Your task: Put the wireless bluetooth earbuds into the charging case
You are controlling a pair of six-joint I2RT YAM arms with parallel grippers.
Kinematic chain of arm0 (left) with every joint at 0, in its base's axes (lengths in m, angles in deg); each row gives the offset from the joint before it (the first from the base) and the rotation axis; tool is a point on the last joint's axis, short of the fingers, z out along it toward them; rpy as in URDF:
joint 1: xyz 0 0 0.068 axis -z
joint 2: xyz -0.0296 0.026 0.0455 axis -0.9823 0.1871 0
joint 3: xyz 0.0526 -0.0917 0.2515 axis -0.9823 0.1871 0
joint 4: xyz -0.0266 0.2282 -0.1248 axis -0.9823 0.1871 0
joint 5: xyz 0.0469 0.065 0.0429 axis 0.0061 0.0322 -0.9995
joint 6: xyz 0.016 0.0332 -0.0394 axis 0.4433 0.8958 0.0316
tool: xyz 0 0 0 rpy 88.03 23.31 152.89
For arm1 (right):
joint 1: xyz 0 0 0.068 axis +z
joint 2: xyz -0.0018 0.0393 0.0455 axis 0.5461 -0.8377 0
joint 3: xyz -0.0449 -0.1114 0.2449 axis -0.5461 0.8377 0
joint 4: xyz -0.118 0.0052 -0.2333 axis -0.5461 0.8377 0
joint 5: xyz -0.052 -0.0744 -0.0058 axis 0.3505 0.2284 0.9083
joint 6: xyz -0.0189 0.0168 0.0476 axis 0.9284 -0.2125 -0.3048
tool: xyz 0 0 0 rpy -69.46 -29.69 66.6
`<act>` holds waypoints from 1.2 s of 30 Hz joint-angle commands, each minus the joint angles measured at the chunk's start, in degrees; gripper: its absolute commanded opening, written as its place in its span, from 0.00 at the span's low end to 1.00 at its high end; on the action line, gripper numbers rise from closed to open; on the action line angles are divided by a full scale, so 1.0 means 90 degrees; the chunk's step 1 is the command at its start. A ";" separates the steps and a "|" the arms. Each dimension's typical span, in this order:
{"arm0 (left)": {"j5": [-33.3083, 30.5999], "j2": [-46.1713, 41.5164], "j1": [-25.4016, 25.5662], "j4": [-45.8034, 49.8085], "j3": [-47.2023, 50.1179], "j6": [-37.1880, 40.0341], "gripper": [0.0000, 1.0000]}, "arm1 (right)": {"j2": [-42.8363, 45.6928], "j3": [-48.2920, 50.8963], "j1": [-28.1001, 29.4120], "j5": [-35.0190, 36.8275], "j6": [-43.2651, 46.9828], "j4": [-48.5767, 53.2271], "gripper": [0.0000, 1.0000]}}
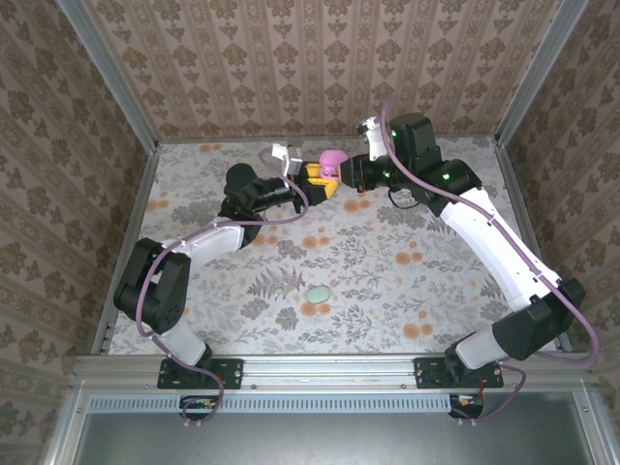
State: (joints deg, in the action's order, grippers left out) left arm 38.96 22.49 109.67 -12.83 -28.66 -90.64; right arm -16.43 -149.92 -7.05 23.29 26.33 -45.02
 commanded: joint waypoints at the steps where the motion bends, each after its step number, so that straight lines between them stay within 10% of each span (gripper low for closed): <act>1: 0.0163 0.0045 0.0053 -0.0135 -0.0229 -0.0110 0.32 | -0.0083 -0.0154 0.0046 0.0033 0.0181 0.0185 0.21; 36: 0.0063 0.0044 0.0044 -0.0260 -0.0240 -0.0201 0.32 | 0.0049 -0.0084 0.0042 -0.0023 0.0723 0.0382 0.29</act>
State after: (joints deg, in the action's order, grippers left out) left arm 39.33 22.60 109.67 -11.91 -28.68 -91.74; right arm -16.74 -149.92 -6.79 23.05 32.45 -43.93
